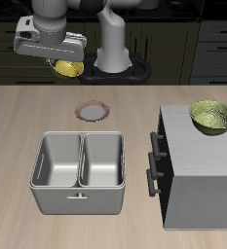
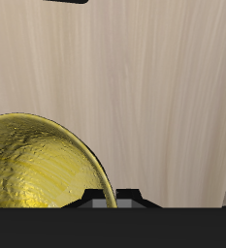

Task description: Place the yellow bowl on the plate

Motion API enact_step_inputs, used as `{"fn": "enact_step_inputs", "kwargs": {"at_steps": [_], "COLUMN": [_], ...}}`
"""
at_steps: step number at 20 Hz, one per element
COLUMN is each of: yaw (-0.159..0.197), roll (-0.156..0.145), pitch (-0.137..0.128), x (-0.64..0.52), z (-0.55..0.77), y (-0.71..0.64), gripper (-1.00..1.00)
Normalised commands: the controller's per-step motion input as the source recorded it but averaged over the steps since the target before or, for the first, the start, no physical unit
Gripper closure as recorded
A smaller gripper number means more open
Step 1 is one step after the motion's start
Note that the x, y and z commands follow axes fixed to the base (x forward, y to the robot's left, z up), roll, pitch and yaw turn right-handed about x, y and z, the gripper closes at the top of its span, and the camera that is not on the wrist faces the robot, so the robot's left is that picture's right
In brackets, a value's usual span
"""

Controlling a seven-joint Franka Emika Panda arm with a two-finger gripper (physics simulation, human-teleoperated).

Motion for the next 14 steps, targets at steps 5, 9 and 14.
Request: {"fn": "enact_step_inputs", "kwargs": {"at_steps": [5, 9, 14], "yaw": [-0.018, 0.003, -0.026], "roll": [0.031, 0.032, 0.034], "pitch": [0.013, 0.008, 0.031], "x": [-0.13, -0.12, -0.07], "z": [-0.12, -0.18, -0.26], "y": [0.19, 0.28, 0.15], "gripper": [1.00, 1.00, 1.00]}}
